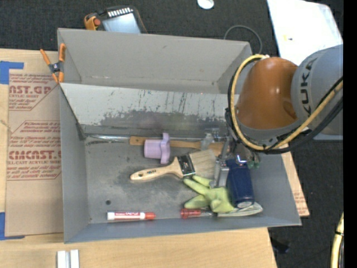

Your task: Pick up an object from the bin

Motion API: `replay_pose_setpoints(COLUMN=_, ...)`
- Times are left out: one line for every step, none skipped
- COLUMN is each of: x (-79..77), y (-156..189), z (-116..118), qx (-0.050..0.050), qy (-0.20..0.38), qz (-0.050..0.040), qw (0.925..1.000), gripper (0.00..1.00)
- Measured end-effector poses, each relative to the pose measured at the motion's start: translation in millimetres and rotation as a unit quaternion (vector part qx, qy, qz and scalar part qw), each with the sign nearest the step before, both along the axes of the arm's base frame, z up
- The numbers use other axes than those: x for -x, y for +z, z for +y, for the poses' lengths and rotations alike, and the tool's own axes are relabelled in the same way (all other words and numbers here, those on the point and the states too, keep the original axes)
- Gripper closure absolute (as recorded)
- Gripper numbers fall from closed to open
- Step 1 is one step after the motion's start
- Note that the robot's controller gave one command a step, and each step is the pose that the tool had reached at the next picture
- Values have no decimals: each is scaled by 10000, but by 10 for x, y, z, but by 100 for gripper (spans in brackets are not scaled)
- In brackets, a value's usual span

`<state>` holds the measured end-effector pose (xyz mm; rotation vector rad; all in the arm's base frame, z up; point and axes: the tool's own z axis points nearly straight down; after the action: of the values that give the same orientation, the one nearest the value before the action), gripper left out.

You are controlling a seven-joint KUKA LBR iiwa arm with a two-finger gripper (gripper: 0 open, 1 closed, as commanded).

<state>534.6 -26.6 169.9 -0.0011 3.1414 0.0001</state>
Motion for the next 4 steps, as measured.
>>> replay_pose_setpoints(x=-2, y=2, z=0, qx=1, qy=1, qz=-4, qw=10000, gripper=0)
replay_pose_setpoints(x=-47, y=-503, z=210, qx=-3, qy=-188, qz=-45, qw=9998, gripper=0)
replay_pose_setpoints(x=324, y=-983, z=426, qx=0, qy=-308, qz=-66, qw=9995, gripper=100)
replay_pose_setpoints(x=323, y=-983, z=426, qx=1, qy=-309, qz=-68, qw=9995, gripper=100)
